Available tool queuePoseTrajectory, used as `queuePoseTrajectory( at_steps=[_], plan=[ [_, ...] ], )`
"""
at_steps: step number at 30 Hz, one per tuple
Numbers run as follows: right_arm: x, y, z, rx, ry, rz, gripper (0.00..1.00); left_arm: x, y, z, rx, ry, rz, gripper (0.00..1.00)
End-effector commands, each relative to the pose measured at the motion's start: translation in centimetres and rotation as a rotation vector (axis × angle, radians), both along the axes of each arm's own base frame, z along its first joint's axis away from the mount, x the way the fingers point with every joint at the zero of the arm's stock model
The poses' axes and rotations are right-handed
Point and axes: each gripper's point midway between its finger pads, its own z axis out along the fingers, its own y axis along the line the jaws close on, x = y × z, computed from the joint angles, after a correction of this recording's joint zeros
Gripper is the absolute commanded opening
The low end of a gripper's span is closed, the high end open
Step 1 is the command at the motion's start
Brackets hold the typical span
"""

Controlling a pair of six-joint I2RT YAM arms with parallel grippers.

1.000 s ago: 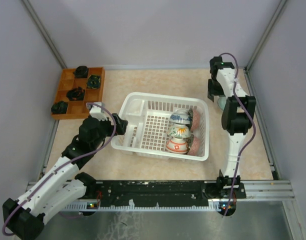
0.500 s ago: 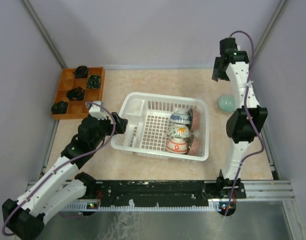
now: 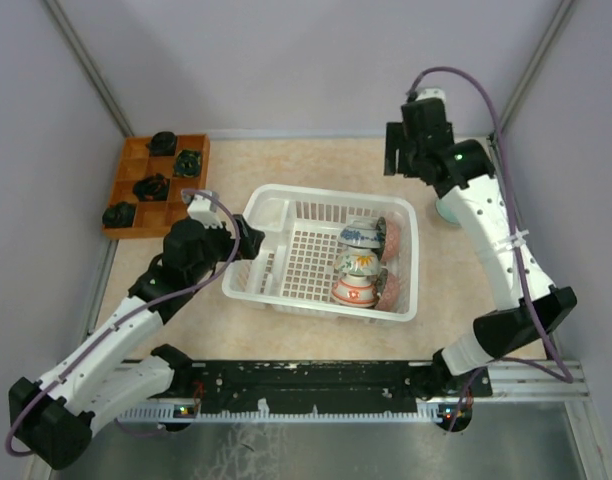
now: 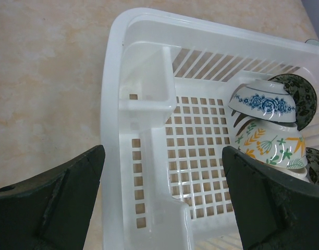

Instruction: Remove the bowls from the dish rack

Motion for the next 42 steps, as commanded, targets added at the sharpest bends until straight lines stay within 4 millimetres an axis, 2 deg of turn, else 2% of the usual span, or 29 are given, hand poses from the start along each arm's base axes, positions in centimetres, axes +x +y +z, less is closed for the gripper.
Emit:
queuePoseTrajectory(
  at_steps=[1,4,8,13,17,30,42],
  plan=[
    [-3.5,1.3,-4.5,-0.098,0.100,-0.039,0.70,0.4,-0.9,1.8,-0.017,-0.040,-0.038,0.99],
    [-5.9,2.3,-7.0,-0.155,0.148,-0.048,0.68,0.4,-0.8,1.6,-0.010,-0.040,-0.035,0.99],
    [-7.9,3.4,-10.3,-0.261,0.213,-0.081,0.66,0.4,-0.7,1.1,-0.002,-0.032,-0.030,0.99],
    [-8.6,4.3,-13.1,-0.414,0.263,-0.140,0.64,0.3,-0.5,0.2,0.012,-0.018,-0.020,0.99],
    [-8.0,4.7,-15.3,-0.518,0.301,-0.182,0.61,0.4,-0.1,-0.7,0.026,-0.009,-0.003,1.00],
    [-6.7,4.6,-17.2,-0.668,0.327,-0.253,0.56,0.4,0.8,-3.2,0.071,0.017,0.027,0.99],
    [-5.5,3.5,-18.7,-0.681,0.346,-0.285,0.48,0.2,1.2,-3.7,0.073,0.017,0.039,0.99]
  ],
)
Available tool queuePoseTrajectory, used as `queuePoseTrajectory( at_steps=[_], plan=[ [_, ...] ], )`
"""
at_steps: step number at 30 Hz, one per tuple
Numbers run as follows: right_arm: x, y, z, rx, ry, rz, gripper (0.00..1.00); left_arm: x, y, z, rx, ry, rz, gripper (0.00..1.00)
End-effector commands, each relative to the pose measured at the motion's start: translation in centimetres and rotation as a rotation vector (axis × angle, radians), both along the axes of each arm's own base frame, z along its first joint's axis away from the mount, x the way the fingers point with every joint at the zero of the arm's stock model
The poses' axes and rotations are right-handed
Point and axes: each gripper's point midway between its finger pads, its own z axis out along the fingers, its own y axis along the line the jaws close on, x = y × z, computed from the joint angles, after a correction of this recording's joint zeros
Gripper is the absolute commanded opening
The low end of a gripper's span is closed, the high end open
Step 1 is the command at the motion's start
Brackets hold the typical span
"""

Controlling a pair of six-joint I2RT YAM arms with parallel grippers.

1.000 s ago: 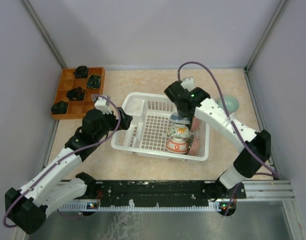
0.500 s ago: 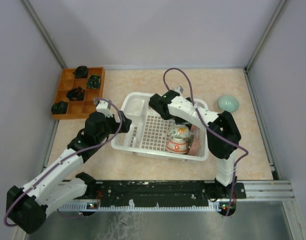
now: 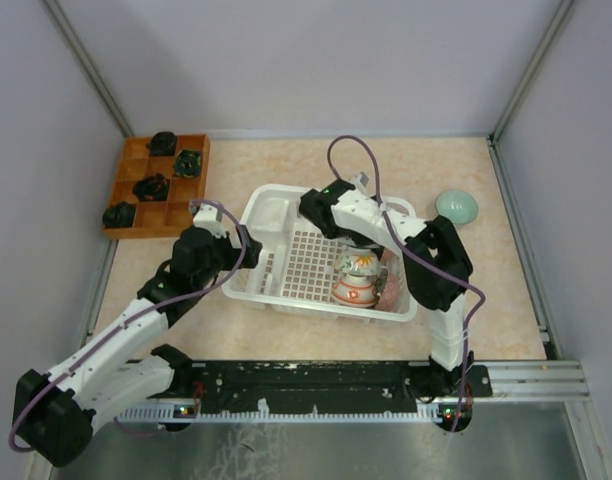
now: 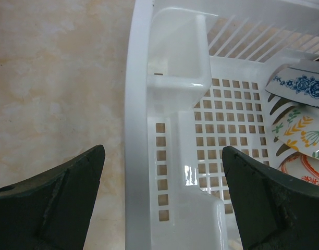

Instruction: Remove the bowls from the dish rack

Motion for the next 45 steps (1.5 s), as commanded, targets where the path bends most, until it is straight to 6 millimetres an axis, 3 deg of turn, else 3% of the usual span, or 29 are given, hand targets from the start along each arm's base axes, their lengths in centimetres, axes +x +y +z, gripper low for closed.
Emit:
queuePoseTrajectory(
  at_steps=[1,18,23,29,45],
  plan=[
    [1.5,-0.7,1.0,0.002,-0.080,-0.029,0.47,0.1,0.2,0.5,-0.005,-0.030,0.008,0.99],
    [2.0,-1.5,-1.6,-0.045,-0.057,-0.077,0.28,0.0,-0.1,-0.5,-0.015,-0.010,0.003,0.99],
    [1.7,-2.0,-1.7,-0.090,-0.056,-0.098,0.18,-0.1,-0.2,-0.9,-0.023,-0.005,-0.001,0.99],
    [1.9,-2.2,-0.5,-0.111,-0.092,-0.101,0.00,0.0,-0.3,-1.3,-0.021,0.004,-0.001,0.99],
    [3.3,-1.2,3.8,-0.152,-0.166,-0.002,0.00,0.2,-0.6,-1.8,-0.022,0.018,-0.008,0.99]
  ],
)
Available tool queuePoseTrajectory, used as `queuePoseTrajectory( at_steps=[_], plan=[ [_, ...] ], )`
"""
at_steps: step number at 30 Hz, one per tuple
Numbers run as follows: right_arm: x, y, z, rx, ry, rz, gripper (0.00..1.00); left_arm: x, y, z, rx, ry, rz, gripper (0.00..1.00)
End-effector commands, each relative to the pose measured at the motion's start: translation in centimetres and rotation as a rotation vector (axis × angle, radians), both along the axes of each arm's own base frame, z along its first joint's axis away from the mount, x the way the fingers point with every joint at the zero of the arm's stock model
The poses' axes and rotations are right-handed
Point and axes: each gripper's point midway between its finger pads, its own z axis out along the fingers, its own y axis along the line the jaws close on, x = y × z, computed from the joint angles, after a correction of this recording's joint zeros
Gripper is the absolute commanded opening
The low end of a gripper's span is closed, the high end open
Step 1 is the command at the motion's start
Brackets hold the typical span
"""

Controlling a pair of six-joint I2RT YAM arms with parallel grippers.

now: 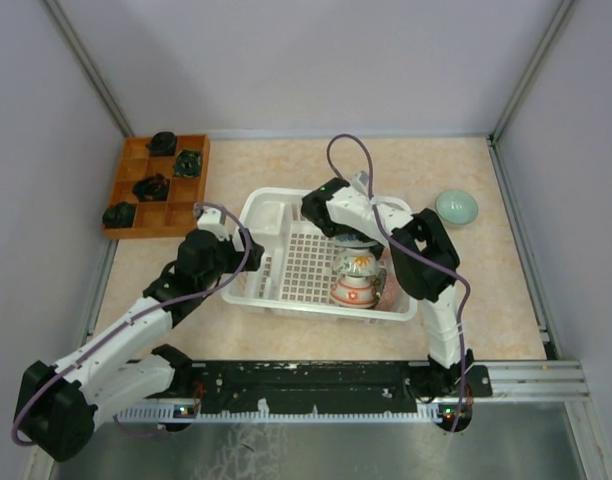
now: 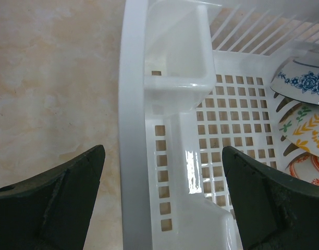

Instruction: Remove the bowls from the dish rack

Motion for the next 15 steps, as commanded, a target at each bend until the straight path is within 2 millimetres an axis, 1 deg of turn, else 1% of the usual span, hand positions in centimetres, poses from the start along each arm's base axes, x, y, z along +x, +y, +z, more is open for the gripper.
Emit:
queuePoseTrajectory(
  at_steps=[1,5,10,15],
  plan=[
    [1.7,0.5,4.4,-0.036,-0.144,0.059,0.00,0.1,-0.5,0.1,-0.018,-0.010,-0.015,0.99],
    [1.8,0.2,4.9,-0.088,-0.160,0.082,0.00,0.2,-0.5,0.1,-0.015,-0.008,-0.013,0.99],
    [2.5,1.0,6.0,-0.143,-0.186,0.128,0.00,0.4,-0.8,-0.2,-0.017,-0.002,-0.019,0.99],
    [3.4,1.5,5.9,-0.208,-0.176,0.157,0.00,0.7,-1.2,-0.5,-0.019,0.010,-0.027,0.99]
  ],
)
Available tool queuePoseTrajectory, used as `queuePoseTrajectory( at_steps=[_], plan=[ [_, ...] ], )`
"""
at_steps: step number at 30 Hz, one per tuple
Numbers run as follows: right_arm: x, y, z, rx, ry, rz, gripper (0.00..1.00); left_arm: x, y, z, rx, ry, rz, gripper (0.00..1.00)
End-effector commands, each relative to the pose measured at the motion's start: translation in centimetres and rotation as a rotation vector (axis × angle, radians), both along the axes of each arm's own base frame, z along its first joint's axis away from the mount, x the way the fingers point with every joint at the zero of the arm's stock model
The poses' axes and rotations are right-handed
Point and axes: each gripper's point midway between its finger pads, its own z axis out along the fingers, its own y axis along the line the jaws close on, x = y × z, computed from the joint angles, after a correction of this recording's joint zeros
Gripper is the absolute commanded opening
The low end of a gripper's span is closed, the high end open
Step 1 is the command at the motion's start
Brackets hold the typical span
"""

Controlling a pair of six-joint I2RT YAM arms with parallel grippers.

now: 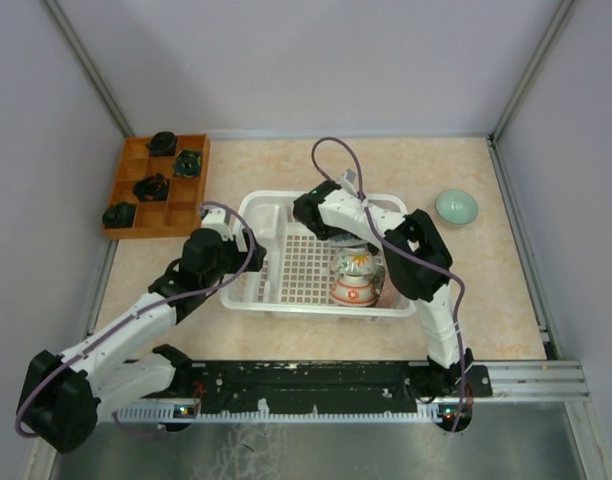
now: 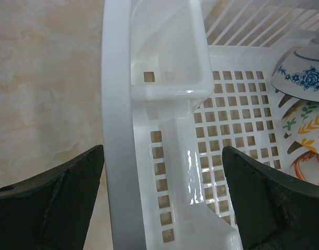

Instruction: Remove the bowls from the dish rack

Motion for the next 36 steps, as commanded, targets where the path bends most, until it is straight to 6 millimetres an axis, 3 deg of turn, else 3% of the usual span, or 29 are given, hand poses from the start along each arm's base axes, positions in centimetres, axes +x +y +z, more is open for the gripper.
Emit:
queuePoseTrajectory(
  at_steps=[1,31,36],
  plan=[
    [2.5,0.3,4.7,-0.133,-0.157,0.072,0.00,0.5,-0.9,0.5,-0.028,-0.016,-0.019,0.99],
    [4.4,0.9,7.8,-0.349,-0.298,0.154,0.00,2.9,-3.7,-1.4,-0.045,0.053,-0.059,0.99],
    [4.3,0.8,9.3,-0.351,-0.337,0.154,0.00,3.2,-4.0,-1.6,-0.046,0.059,-0.065,0.99]
  ],
)
